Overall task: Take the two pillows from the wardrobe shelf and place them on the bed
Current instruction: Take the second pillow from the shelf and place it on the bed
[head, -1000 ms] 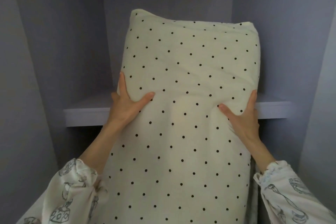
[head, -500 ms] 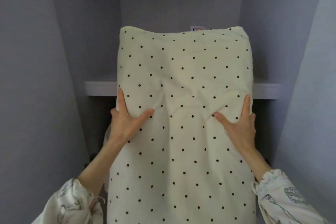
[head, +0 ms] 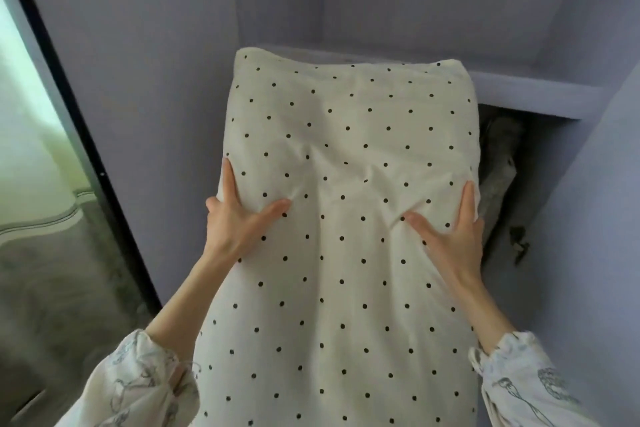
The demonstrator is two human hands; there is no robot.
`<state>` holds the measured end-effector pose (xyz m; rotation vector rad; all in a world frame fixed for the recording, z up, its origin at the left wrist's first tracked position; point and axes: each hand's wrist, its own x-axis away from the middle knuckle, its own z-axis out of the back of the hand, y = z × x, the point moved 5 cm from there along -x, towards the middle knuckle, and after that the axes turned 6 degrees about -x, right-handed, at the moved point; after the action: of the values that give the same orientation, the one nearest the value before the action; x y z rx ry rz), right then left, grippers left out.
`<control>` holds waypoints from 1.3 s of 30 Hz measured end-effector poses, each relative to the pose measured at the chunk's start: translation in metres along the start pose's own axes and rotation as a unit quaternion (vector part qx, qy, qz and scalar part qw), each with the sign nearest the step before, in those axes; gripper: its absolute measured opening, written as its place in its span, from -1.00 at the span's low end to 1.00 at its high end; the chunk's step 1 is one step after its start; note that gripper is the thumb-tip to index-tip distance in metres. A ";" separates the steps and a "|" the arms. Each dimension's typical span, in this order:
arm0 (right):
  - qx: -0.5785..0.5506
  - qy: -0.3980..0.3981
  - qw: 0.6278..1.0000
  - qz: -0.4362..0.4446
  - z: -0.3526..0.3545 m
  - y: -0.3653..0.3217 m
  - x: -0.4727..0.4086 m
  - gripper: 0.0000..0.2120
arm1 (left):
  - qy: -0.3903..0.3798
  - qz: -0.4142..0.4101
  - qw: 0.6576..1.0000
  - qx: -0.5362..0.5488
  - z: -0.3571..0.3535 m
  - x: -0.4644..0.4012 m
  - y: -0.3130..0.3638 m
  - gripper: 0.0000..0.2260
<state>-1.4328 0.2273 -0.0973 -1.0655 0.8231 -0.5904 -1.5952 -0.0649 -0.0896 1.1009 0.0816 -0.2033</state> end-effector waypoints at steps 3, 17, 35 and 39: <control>0.009 -0.041 0.999 0.005 -0.015 0.004 0.035 0.04 | 0.029 0.016 0.999 -0.002 0.027 0.042 -0.030 0.01; 0.008 -0.216 0.976 0.020 -0.128 -0.004 0.265 0.05 | 0.151 0.131 0.979 -0.045 0.220 0.235 -0.188 0.03; -0.117 -0.496 0.850 0.131 -0.416 -0.159 0.385 -0.01 | 0.430 0.270 0.855 -0.104 0.463 0.294 -0.261 -0.01; -0.127 -0.540 0.811 0.187 -0.489 -0.204 0.378 -0.04 | 0.495 0.283 0.815 -0.107 0.494 0.270 -0.263 0.00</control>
<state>-1.6241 -0.3932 -0.1407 -1.2114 0.0630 0.4960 -1.4017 -0.6531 -0.1414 0.8580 0.6834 0.9240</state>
